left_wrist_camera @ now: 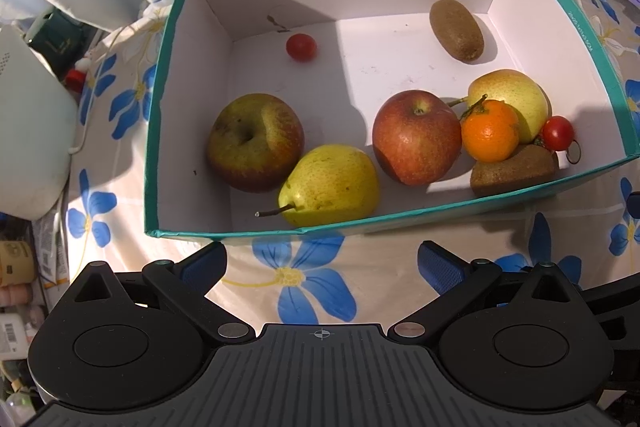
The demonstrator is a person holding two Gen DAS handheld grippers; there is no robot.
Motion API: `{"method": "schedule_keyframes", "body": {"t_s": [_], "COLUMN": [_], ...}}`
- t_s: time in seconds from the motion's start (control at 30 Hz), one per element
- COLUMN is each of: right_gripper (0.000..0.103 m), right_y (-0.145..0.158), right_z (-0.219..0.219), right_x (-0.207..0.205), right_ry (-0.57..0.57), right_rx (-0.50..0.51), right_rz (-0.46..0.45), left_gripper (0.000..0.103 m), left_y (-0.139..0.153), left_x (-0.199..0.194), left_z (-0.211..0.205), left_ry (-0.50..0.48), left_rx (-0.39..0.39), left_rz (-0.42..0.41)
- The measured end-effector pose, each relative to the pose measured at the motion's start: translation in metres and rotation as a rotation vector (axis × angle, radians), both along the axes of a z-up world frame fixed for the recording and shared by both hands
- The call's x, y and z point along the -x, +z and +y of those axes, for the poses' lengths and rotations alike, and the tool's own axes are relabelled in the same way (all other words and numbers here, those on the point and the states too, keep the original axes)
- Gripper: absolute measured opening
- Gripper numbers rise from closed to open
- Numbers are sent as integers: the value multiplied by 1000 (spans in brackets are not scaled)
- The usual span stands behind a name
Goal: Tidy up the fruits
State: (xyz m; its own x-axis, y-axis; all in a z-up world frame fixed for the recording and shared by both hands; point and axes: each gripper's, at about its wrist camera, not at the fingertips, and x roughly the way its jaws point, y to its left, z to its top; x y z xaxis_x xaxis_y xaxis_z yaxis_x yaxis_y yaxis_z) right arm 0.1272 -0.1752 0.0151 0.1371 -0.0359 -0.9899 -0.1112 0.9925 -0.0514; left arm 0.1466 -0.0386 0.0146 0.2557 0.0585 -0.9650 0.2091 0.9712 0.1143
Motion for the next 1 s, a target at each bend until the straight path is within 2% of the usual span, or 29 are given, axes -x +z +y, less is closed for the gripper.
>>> {"method": "schedule_keyframes", "body": {"t_s": [1.0], "right_gripper": [103], "right_y": [2], "right_z": [-1], "right_x": [1], "right_ry": [0], "right_rx": [4], "right_rz": [-2], "left_gripper": [103], "left_y": [0], "left_x": [0], "left_z": [-3], "left_ry": [-1], "left_rx": [2], "left_rz": [2]}}
